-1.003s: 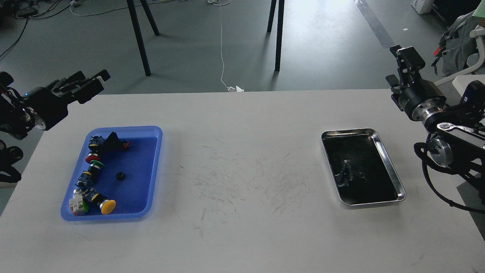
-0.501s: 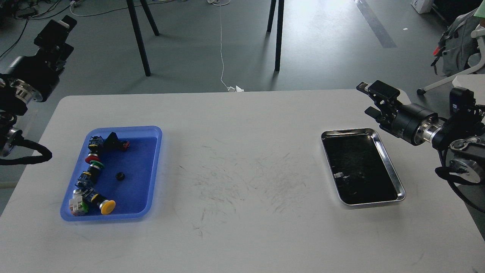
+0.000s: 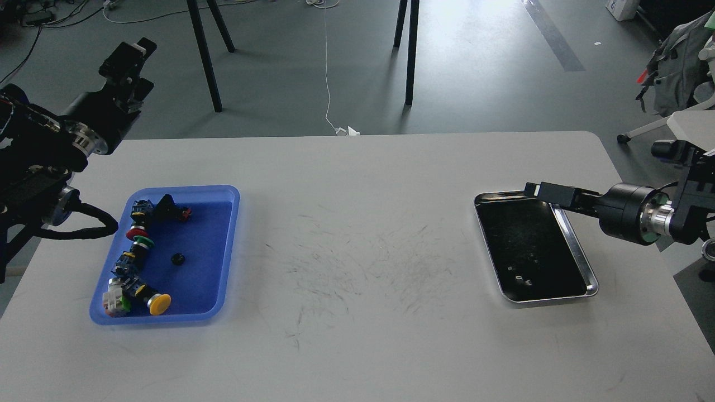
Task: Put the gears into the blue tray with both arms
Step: 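Lower the right gripper into the metal tray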
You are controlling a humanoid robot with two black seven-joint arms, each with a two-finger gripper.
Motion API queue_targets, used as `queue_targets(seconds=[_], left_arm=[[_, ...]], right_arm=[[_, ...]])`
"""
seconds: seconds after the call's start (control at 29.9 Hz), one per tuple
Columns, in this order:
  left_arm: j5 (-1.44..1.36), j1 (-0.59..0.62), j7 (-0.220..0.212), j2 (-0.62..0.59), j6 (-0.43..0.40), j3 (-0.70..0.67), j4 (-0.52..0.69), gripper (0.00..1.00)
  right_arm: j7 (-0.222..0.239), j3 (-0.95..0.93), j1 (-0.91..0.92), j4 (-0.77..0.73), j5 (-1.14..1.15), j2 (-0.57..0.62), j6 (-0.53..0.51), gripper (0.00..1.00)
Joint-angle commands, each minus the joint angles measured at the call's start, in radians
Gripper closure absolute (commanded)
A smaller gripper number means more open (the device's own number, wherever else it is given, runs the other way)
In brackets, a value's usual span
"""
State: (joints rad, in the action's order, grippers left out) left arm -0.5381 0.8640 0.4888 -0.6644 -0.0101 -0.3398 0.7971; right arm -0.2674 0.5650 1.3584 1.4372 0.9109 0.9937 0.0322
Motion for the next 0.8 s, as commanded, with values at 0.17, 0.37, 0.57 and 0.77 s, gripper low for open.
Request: queue_targets(seconds=[0.17, 0.37, 0.57, 0.77], left_arm=[[0.176, 0.020, 0.000, 0.054, -0.110, 0.001, -0.070, 0.03], [0.211, 0.032, 0.000, 0.081, -0.137, -0.001, -0.084, 0.03], [0.224, 0.041, -0.082, 0.127, -0.139, 0.002, -0.093, 0.02], [0.299, 0.047, -0.171, 0.134, -0.139, -0.022, -0.096, 0.02]], right_arm=[[-0.044, 0.105, 0.068, -0.003, 0.212, 0.019, 0.000, 0.09], [-0.073, 0.165, 0.088, -0.027, 0.384, 0.014, 0.000, 0.08], [-0.101, 0.234, 0.125, -0.057, 0.479, 0.005, 0.000, 0.08], [-0.101, 0.246, 0.116, -0.127, 0.468, -0.041, 0.002, 0.09]])
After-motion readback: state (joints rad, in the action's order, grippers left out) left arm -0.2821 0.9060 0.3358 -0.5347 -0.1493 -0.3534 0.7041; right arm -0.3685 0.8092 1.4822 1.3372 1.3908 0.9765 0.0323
